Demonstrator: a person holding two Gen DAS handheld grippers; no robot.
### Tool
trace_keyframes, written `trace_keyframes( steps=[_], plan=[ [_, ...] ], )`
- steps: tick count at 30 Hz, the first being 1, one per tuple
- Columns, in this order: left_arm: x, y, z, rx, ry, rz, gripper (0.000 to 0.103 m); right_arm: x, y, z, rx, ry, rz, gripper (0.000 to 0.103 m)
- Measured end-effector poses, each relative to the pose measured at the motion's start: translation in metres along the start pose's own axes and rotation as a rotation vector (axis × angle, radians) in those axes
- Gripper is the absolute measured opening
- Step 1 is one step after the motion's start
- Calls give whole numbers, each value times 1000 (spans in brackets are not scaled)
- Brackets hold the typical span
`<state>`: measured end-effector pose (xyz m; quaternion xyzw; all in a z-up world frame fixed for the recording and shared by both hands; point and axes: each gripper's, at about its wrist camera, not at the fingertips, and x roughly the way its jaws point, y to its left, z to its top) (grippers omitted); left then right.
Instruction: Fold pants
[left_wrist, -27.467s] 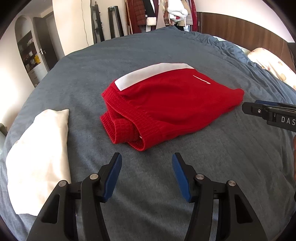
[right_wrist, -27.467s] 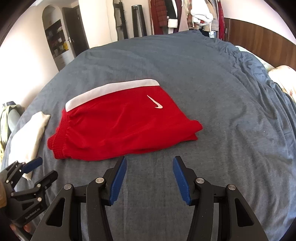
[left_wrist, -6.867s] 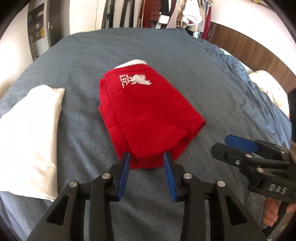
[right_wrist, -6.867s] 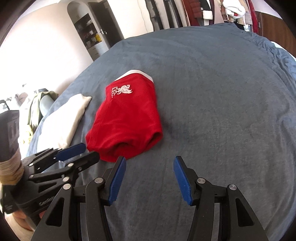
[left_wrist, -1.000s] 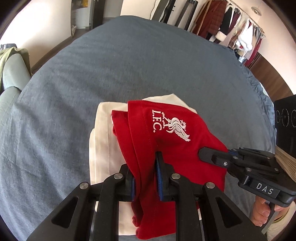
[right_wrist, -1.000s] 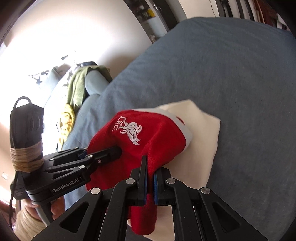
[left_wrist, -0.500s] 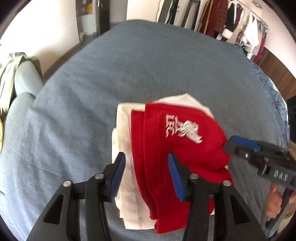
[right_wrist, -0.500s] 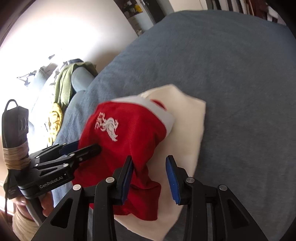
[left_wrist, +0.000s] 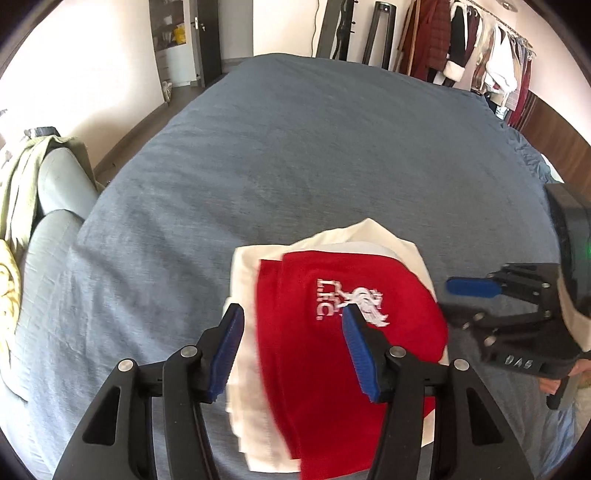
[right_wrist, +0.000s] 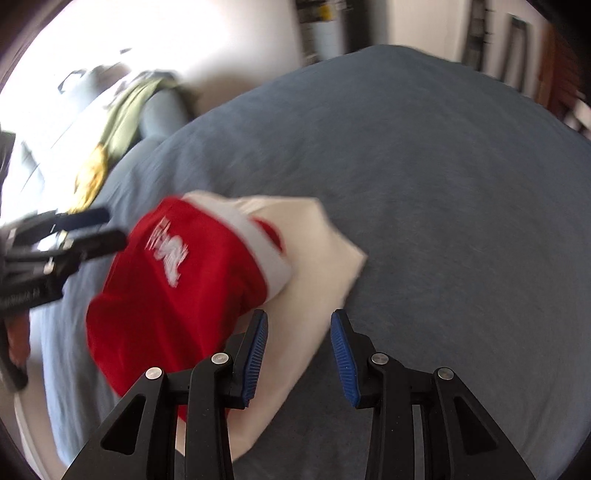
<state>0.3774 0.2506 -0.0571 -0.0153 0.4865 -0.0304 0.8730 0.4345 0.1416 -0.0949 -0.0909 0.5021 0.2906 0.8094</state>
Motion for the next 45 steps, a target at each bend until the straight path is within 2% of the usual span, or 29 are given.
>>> trace_keyframes(
  steps=[2, 8, 14, 16, 17, 18, 22, 26, 33, 35, 39, 41, 45],
  plan=[
    [3, -5, 0, 10, 0, -3, 54, 7, 3, 2, -57, 25, 26, 37],
    [10, -3, 5, -5, 8, 1, 55, 28, 12, 15, -225, 56, -20, 36],
    [21, 7, 7, -21, 19, 33, 58, 29, 15, 23, -315, 11, -6, 36],
    [23, 11, 7, -31, 16, 39, 58, 28, 15, 25, -318, -8, -4, 29],
    [25, 12, 6, -40, 17, 33, 58, 28, 14, 27, -310, -11, -15, 20],
    [26, 14, 6, -49, 17, 28, 58, 29, 11, 29, -293, -14, -28, 15],
    [32, 20, 7, -80, 23, 26, 58, 28, -3, 38, -198, -76, -149, 15],
    [34, 27, 9, -100, 26, 23, 58, 27, -18, 42, -115, -66, -164, 15],
    [32, 28, 14, -51, 9, 18, 58, -10, -25, 35, 88, -162, 36, 16],
    [32, 30, 18, -60, 17, 5, 58, -13, -30, 34, 193, -179, 108, 18],
    [36, 33, 29, -78, 37, -31, 58, 2, -49, 32, 470, -156, 284, 23],
    [39, 35, 36, -81, 43, -31, 58, 13, -55, 31, 557, -125, 320, 23],
    [45, 32, 42, -69, 53, -29, 58, 31, -56, 26, 644, -79, 397, 23]
  ],
)
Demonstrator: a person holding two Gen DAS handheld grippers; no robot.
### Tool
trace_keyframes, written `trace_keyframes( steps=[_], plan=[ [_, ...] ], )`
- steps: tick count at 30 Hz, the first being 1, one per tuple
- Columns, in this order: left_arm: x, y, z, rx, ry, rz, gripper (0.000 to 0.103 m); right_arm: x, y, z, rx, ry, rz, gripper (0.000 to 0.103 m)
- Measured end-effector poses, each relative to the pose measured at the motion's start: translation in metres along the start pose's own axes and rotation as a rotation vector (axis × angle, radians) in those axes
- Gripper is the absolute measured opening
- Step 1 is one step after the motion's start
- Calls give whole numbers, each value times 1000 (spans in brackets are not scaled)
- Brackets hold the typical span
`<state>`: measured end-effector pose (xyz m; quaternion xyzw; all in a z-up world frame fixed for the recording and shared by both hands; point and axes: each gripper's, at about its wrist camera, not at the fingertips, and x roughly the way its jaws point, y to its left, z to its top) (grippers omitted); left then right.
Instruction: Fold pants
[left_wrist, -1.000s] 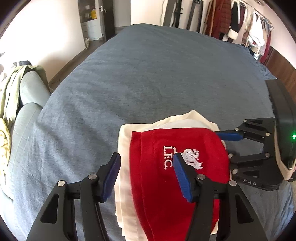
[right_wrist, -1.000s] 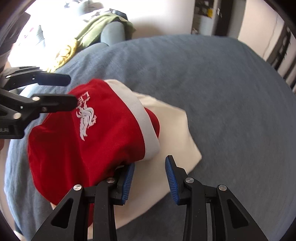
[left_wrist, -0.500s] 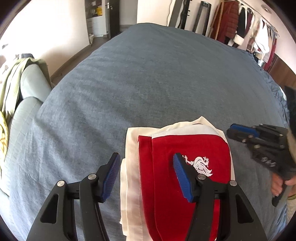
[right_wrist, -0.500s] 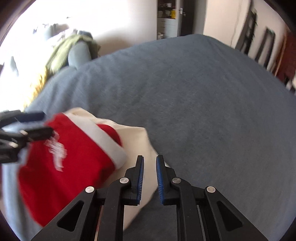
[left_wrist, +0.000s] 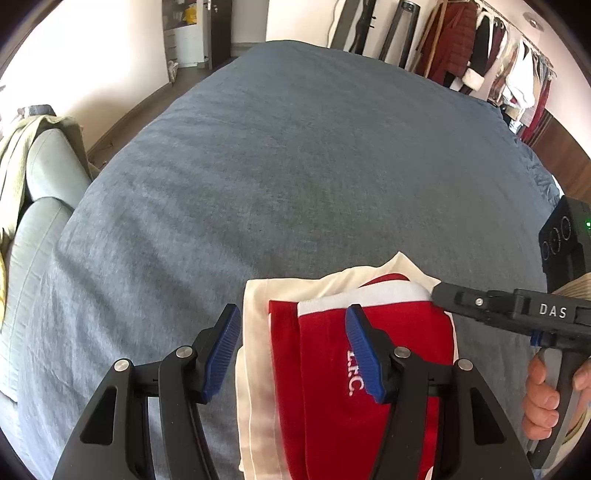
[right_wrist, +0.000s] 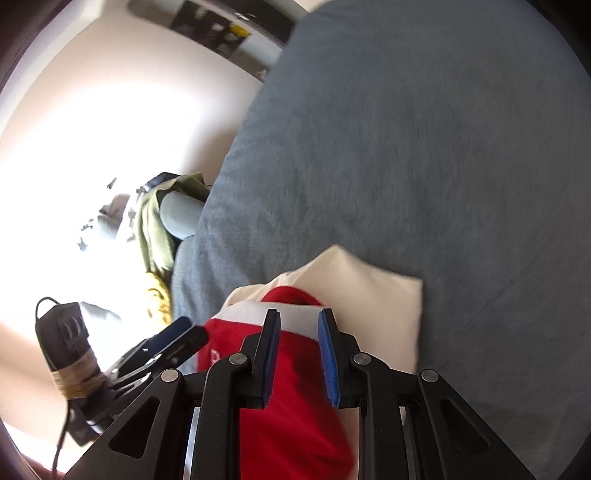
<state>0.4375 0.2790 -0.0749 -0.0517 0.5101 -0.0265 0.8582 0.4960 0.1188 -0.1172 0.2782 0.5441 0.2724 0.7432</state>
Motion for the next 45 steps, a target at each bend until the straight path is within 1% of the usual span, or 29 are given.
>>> trace_keyframes(
  steps=[2, 4, 6, 7, 10, 14, 17, 19, 21, 23, 24, 26, 29, 31, 32, 34, 36, 37, 38, 40, 42, 45],
  plan=[
    [4, -1, 1, 4, 13, 8, 58, 4, -4, 0, 38, 8, -3, 23],
    [7, -1, 0, 9, 20, 16, 58, 4, -10, 0, 82, -2, -13, 24],
    [10, -3, -1, 24, 23, 30, 58, 3, -15, 1, 97, -10, -35, 41],
    [11, -4, -2, 32, 22, 35, 58, 4, -16, 1, 102, -12, -40, 43],
    [13, -6, -5, 43, 28, 31, 58, 10, -20, 2, 119, 4, -21, 44],
    [13, -8, -9, 50, 31, 31, 58, 26, -25, 3, 174, 54, 64, 44],
    [13, -8, -9, 45, 34, 29, 58, 37, -32, 5, 209, 75, 83, 43],
    [13, -8, -9, 48, 32, 34, 58, 41, -35, 5, 220, 85, 83, 37],
    [12, -9, -9, 57, 21, 41, 58, 40, -32, 5, 184, 81, 71, 20],
    [11, -10, -9, 63, 13, 41, 58, 31, -22, 5, 117, 49, 60, 15],
    [12, -10, -9, 58, 10, 41, 58, 26, -16, 6, 77, 24, 45, 14],
    [15, -6, -8, 36, 14, 34, 58, 16, -3, 8, 3, -37, -14, 14],
    [20, 2, -8, -5, 23, 16, 58, 8, 17, 12, -135, -111, -150, 14],
    [22, 8, -9, -31, 27, 9, 58, 11, 22, 14, -190, -112, -207, 15],
    [23, 10, -9, -39, 28, 6, 58, 16, 23, 14, -199, -95, -224, 15],
    [20, 12, -10, -40, 18, 14, 58, 19, 20, 15, -191, -75, -245, 19],
    [13, 11, -13, -30, -3, 50, 58, 16, 17, 15, -185, -101, -271, 38],
    [9, 12, -15, -26, -15, 61, 58, 10, 15, 14, -186, -126, -286, 40],
    [3, 11, -19, -20, -31, 66, 58, 3, 15, 13, -189, -160, -313, 41],
    [-9, 9, -29, -27, -54, 64, 58, -8, 16, 9, -196, -182, -324, 41],
    [-21, 7, -44, -52, -70, 26, 58, -21, 19, 0, -210, -188, -340, 41],
    [-31, 1, -66, -71, -70, -15, 58, -36, 23, -21, -264, -186, -367, 41]
  ],
)
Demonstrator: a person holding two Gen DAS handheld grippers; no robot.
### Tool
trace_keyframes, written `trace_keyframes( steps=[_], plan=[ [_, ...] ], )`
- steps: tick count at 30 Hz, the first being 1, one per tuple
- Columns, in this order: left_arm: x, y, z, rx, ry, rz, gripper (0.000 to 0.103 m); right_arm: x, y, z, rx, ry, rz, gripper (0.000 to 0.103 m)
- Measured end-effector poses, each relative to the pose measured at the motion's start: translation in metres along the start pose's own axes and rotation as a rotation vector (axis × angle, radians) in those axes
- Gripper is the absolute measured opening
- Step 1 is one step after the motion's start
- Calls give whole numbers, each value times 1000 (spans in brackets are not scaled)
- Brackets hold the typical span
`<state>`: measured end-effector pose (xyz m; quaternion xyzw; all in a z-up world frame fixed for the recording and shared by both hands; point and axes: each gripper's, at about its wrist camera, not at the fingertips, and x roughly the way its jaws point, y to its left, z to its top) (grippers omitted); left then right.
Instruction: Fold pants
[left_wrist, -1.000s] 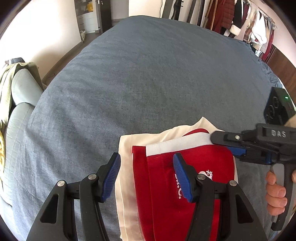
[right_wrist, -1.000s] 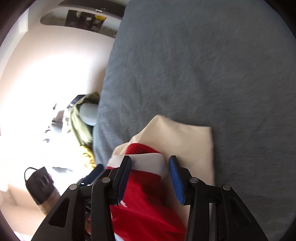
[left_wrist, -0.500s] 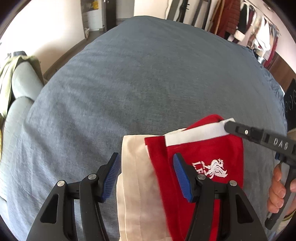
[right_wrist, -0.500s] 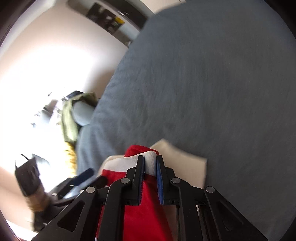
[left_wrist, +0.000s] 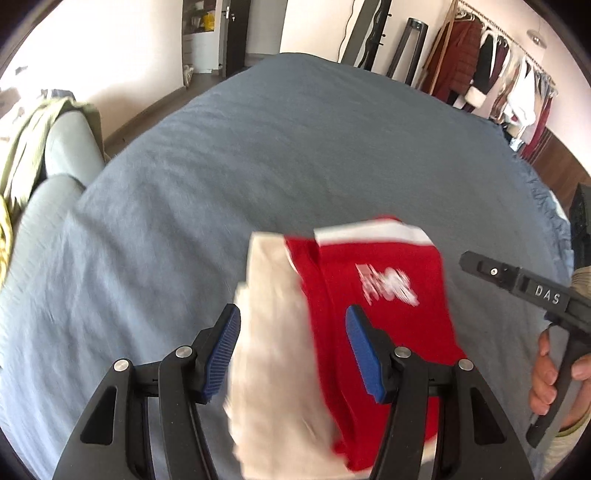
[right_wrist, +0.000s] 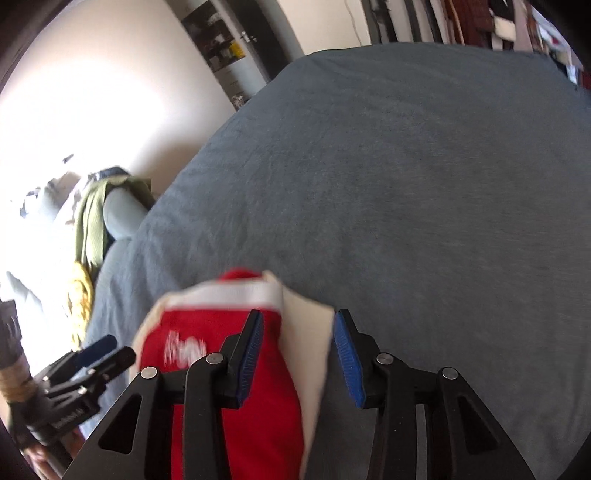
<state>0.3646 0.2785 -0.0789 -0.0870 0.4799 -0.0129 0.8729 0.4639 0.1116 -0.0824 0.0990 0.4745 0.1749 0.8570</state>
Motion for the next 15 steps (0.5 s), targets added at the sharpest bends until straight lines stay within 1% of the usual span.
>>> trace_keyframes(
  steps=[3, 6, 8, 11, 13, 15],
  plan=[
    [-8, -9, -22, 12, 14, -46, 58, -11, 1, -19, -21, 15, 24, 41],
    [-11, -17, -36, 22, 18, -55, 58, -19, 1, -41, -32, 26, 58, 41],
    [-11, -16, -46, 6, 22, -59, 58, -21, -6, -54, -13, 44, 93, 41],
    [-7, -15, -56, -36, 40, -92, 58, -14, -7, -71, 14, 61, 110, 41],
    [-5, -12, -60, -60, 42, -116, 59, -9, -7, -77, 22, 76, 100, 41],
    [-1, -8, -62, -90, 40, -135, 60, -5, -4, -85, 1, 82, 88, 41]
  ],
)
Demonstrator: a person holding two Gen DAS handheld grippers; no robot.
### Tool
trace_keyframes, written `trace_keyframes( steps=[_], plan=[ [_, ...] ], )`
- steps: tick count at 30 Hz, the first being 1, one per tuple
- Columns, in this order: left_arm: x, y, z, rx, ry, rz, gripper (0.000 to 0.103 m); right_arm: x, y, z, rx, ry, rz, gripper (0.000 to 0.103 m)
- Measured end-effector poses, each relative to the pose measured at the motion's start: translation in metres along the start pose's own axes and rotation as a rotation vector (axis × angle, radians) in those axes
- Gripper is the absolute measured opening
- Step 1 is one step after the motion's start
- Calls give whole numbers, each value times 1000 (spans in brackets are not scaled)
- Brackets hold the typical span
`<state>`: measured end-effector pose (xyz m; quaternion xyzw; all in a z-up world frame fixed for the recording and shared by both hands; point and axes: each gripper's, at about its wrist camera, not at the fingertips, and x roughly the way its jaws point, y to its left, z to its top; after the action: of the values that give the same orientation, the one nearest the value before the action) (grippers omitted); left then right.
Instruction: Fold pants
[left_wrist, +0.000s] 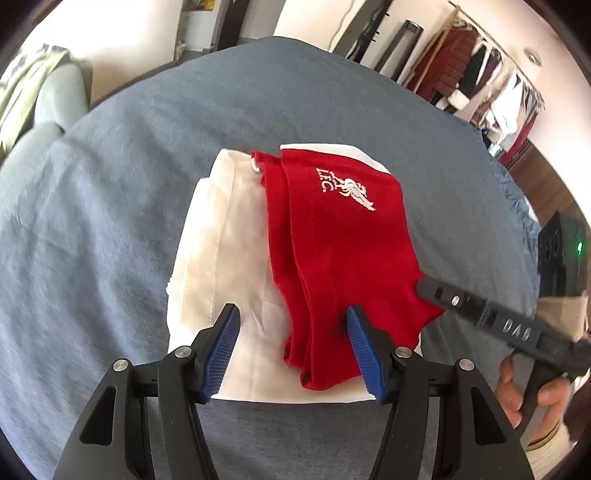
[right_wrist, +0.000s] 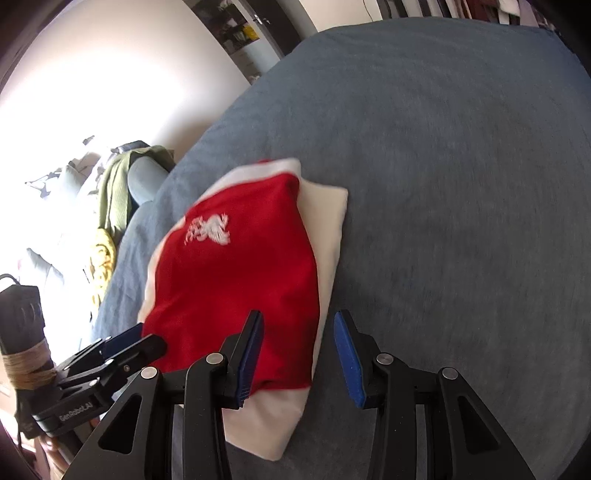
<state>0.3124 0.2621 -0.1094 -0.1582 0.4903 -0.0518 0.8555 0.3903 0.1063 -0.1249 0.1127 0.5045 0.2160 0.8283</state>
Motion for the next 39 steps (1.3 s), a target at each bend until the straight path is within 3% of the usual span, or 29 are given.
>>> trace_keyframes(
  steps=[6, 14, 18, 22, 23, 29, 39],
  plan=[
    [5, 0, -4, -18, 1, -10, 60, 15, -7, -10, -12, 39, -47, 41],
    [7, -10, -14, 21, 3, -34, 59, 23, -14, -13, -8, 61, -44, 41],
    [16, 3, -15, -41, 32, -84, 49, 23, -14, -13, -11, 61, -49, 41],
    [23, 11, -17, -100, 66, -182, 20, 22, -11, -13, -18, 61, -61, 41],
    [24, 11, -18, -103, 70, -197, 17, 23, -8, -13, -22, 61, -64, 41],
    [16, -2, -13, -15, 64, -132, 10, 19, 0, -13, -40, 64, -59, 41],
    [-14, -12, 13, 137, 42, -28, 9, -2, 21, -19, -48, 55, -15, 41]
  ],
)
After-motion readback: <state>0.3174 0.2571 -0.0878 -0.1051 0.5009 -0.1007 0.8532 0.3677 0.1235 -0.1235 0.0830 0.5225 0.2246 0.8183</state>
